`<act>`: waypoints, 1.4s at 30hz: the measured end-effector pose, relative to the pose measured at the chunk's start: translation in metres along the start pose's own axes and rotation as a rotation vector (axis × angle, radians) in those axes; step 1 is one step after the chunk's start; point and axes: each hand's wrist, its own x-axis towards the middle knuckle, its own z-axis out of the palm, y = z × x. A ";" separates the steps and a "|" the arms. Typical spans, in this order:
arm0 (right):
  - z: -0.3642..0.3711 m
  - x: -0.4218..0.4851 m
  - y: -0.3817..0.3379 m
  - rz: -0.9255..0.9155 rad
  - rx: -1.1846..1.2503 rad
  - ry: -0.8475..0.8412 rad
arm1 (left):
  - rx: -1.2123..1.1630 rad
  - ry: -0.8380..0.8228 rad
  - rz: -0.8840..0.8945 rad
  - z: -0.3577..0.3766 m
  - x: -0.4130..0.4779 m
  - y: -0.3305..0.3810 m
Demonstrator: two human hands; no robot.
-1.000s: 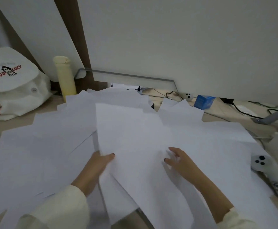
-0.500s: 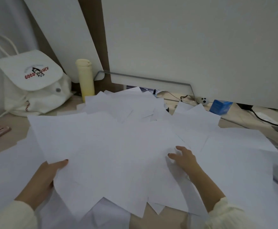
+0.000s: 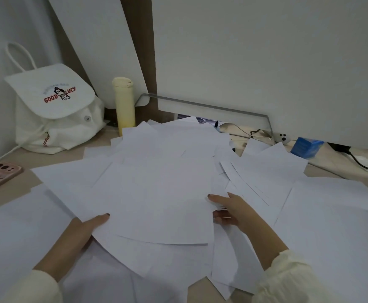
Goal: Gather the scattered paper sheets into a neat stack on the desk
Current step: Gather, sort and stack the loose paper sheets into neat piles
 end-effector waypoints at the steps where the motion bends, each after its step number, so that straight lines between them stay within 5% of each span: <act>1: 0.003 0.000 0.001 -0.020 -0.014 0.002 | 0.003 0.008 0.011 0.002 -0.001 -0.001; 7: 0.017 0.005 0.002 -0.207 -0.081 0.139 | 0.026 0.044 0.022 0.009 -0.004 -0.003; 12: 0.029 0.000 0.004 -0.181 0.210 0.073 | 0.018 0.070 0.048 0.013 -0.009 -0.002; 18: 0.028 -0.022 0.000 -0.429 -0.102 0.145 | 0.024 -0.009 0.068 0.012 -0.023 0.005; 22: -0.003 -0.055 -0.006 -0.554 0.166 0.127 | 0.006 -0.086 0.116 0.008 -0.031 0.009; 27: -0.054 -0.069 0.022 -0.257 0.592 0.047 | -0.063 -0.175 0.128 0.022 -0.032 0.006; 32: -0.050 -0.075 0.047 0.054 0.358 0.029 | -0.094 -0.161 -0.018 0.047 -0.021 -0.004; 36: -0.049 -0.080 0.038 -0.017 0.225 0.123 | -0.047 -0.189 -0.042 0.045 -0.019 -0.002; 42: -0.080 -0.093 0.027 -0.159 0.348 0.047 | -0.171 -0.187 0.072 0.018 -0.025 0.019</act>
